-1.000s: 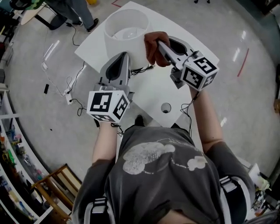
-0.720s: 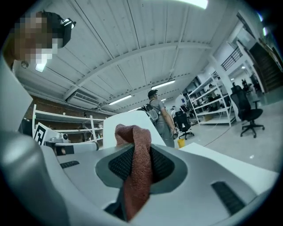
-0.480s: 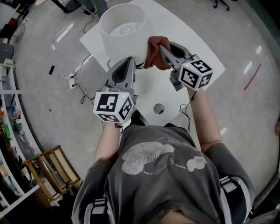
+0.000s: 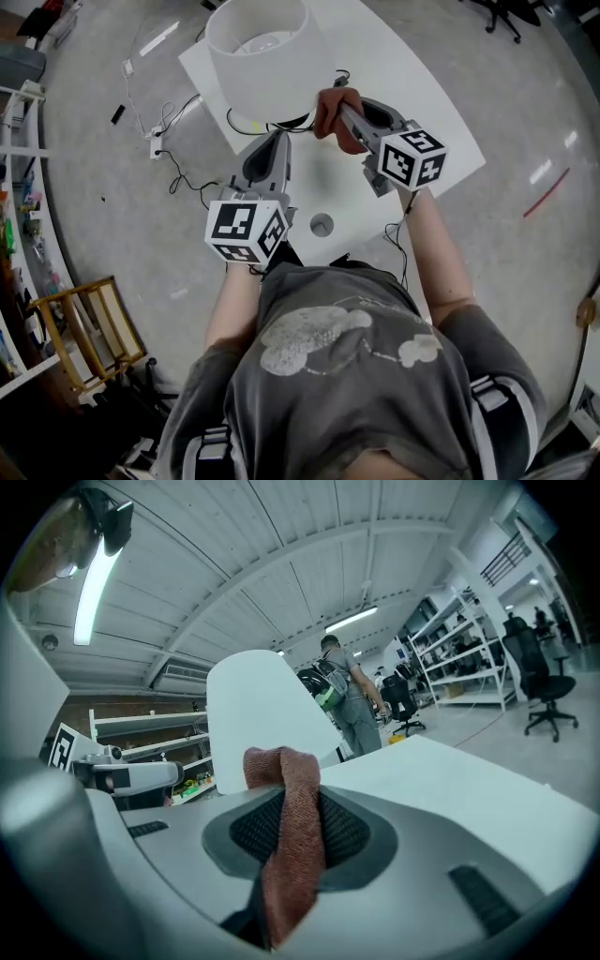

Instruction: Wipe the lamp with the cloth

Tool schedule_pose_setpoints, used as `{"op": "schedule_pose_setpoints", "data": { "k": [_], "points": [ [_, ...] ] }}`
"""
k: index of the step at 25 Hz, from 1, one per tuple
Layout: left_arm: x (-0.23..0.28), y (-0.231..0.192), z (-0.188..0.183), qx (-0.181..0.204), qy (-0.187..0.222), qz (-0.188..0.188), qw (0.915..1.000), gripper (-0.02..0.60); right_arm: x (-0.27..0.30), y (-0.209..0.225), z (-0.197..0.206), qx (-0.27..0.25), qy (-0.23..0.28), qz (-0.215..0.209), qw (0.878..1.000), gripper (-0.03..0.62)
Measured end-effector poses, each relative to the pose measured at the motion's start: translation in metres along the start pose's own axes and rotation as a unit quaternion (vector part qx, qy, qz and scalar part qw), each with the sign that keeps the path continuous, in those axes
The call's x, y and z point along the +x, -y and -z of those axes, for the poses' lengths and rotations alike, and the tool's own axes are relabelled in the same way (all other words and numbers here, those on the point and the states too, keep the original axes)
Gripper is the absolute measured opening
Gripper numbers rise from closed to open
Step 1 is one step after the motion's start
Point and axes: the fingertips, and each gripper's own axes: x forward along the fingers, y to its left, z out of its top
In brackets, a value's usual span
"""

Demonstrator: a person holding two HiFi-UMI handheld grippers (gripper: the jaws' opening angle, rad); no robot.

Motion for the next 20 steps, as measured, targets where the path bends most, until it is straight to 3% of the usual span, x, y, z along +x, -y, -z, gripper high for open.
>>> {"op": "schedule_pose_setpoints", "data": {
  "k": [4,9,15,20],
  "points": [
    [-0.006,0.001,0.001,0.001,0.008,-0.008,0.9999,0.008,-0.005,-0.001,-0.002,-0.005,0.004,-0.004,1.000,0.086],
    [-0.012,-0.003,-0.006,0.005,0.019,0.009,0.9998,0.008,-0.014,-0.017,-0.020,-0.024,0.032,0.004,0.999,0.086],
    [-0.011,-0.006,-0.046,0.008,0.049,0.031,0.9983,0.008,-0.037,-0.046,-0.065,-0.050,0.066,0.006,0.997,0.086],
    [-0.008,0.000,-0.080,0.021,0.080,0.027,0.9962,0.008,-0.048,-0.063,-0.115,-0.070,0.106,-0.021,0.992,0.086]
  ]
}}
